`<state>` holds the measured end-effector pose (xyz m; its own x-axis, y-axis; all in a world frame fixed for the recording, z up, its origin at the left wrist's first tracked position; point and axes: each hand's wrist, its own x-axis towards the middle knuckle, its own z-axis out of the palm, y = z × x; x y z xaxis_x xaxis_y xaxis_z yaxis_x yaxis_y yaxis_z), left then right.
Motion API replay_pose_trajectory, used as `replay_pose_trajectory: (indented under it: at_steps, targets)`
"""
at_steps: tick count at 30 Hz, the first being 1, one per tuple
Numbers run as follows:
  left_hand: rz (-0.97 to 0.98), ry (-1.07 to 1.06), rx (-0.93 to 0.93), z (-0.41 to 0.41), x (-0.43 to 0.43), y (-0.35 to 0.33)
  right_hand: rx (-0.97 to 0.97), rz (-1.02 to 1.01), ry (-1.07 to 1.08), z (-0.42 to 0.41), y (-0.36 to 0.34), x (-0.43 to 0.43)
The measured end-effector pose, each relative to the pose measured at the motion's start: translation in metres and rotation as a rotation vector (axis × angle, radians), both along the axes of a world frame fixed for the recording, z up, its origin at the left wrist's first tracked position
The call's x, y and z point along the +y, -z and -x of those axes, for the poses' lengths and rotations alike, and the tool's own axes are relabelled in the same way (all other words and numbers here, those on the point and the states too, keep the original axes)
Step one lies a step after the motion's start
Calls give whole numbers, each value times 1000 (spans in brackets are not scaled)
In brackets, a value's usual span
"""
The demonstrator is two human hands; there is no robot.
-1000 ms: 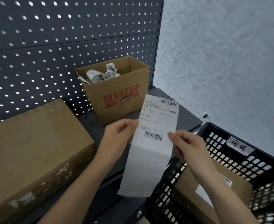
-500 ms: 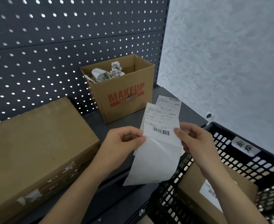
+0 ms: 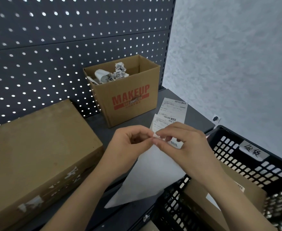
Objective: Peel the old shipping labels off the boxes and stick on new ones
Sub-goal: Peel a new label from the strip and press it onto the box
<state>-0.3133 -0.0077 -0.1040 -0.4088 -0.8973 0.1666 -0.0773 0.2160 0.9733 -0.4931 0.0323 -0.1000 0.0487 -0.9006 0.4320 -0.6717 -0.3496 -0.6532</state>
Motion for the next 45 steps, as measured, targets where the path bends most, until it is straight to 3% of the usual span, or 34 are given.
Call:
replay_pose_trajectory:
  at_steps: [6,14,29,37,45]
  targets:
    - [20,19,-36,-2,0,-3,11,-16,-21,-1,-4,0]
    - [22,-27,-97,-6,2,3,-190,-156,27,-1,-6,-1]
    - [230,-95,-563,-13,-4,24,-474,-169,268,29,-14,-26]
    - [327,-100,-816,-10,3,25,-519,-126,375,49,-25,-35]
    - [320,-142,-944,-9,4,29,-518,-12,423,59,-38,-42]
